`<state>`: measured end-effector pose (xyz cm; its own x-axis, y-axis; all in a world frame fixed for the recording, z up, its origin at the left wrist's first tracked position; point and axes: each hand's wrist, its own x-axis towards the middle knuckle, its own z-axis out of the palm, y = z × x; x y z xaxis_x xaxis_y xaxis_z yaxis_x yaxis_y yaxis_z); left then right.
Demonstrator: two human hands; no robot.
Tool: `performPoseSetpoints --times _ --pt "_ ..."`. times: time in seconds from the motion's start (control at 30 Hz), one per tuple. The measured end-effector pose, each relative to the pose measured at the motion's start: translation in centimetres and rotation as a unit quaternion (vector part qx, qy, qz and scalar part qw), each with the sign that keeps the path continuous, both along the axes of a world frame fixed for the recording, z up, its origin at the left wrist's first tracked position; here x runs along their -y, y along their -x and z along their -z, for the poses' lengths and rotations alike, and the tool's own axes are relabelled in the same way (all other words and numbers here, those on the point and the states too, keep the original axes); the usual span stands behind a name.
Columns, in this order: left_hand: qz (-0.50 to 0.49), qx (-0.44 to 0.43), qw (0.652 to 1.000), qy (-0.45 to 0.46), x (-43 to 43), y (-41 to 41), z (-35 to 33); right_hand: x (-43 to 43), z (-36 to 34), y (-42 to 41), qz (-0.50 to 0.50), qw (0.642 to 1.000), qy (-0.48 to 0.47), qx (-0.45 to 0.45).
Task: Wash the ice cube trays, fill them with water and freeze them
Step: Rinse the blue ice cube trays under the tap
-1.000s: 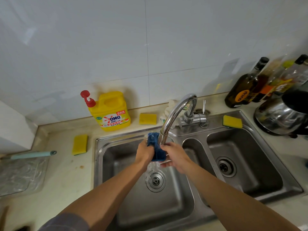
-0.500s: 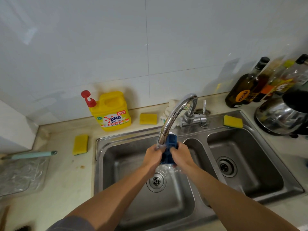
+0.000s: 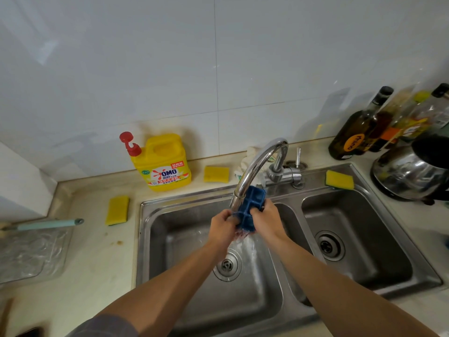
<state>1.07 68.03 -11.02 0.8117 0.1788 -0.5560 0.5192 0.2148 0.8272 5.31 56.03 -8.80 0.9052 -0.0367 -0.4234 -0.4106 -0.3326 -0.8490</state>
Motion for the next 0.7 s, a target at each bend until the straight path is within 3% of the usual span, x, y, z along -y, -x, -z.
performPoseSetpoints --times 0.7 --pt "-0.088 0.035 0.993 -0.077 -3.0 -1.1 1.0 -1.1 0.8 0.1 -0.009 0.998 -0.053 -0.032"
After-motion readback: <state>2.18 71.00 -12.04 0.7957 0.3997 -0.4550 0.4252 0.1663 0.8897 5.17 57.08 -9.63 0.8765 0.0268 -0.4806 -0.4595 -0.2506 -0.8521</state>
